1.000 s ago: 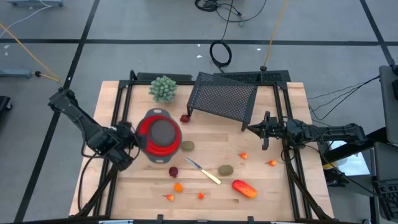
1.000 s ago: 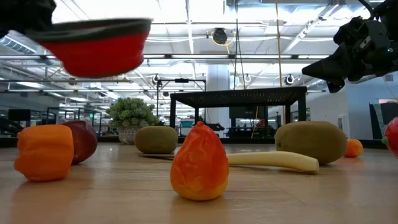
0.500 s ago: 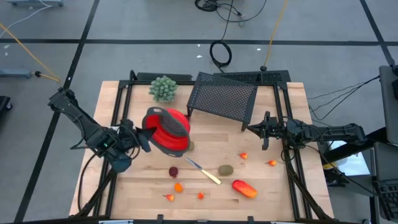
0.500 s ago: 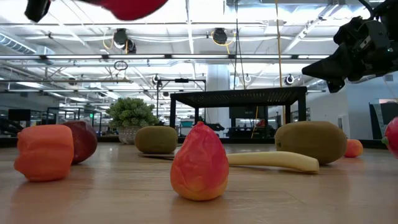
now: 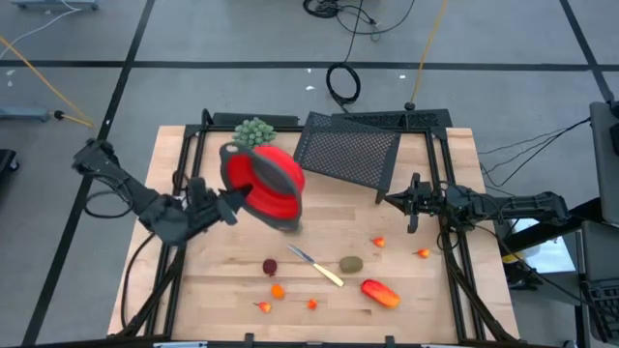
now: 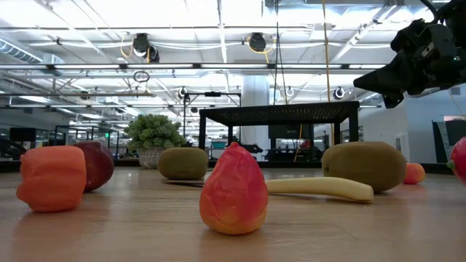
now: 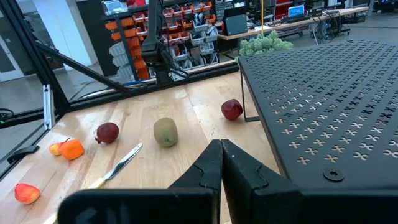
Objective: Pick & Place Fruit
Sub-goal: Put the red strainer bowl on the shelf
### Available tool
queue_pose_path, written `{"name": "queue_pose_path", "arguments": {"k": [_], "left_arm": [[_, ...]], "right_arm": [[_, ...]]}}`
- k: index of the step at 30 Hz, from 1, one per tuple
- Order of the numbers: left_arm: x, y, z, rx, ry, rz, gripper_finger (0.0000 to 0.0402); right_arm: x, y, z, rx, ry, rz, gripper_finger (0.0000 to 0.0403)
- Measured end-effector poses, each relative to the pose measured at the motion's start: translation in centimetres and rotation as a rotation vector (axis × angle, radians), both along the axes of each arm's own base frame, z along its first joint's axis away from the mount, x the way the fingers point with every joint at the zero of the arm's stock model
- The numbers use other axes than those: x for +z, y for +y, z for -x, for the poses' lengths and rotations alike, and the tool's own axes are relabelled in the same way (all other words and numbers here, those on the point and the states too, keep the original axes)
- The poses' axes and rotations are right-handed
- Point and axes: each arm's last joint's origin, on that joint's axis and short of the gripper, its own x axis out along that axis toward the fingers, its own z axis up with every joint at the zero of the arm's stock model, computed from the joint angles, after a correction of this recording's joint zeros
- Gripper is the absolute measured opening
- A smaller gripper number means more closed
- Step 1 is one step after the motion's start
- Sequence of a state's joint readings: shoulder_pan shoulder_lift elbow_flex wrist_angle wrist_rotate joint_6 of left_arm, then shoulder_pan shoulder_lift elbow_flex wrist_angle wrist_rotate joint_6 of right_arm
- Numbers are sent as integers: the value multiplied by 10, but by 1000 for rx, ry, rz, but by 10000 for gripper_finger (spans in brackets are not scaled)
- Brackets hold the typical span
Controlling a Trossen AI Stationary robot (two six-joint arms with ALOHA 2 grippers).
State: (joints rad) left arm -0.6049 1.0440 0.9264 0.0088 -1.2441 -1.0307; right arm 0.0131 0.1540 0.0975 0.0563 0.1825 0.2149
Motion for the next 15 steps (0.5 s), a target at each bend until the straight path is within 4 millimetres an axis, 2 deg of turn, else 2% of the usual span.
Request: {"name": "queue_pose_path", "arguments": {"k": [7,15], "left_arm": [[17,23,-16,-61,-188,112,0],[21,46,-28,-174,-306,235,0]], "right_arm": [[0,0,0,0,0,0,0],[0,0,0,0,0,0,0]]}}
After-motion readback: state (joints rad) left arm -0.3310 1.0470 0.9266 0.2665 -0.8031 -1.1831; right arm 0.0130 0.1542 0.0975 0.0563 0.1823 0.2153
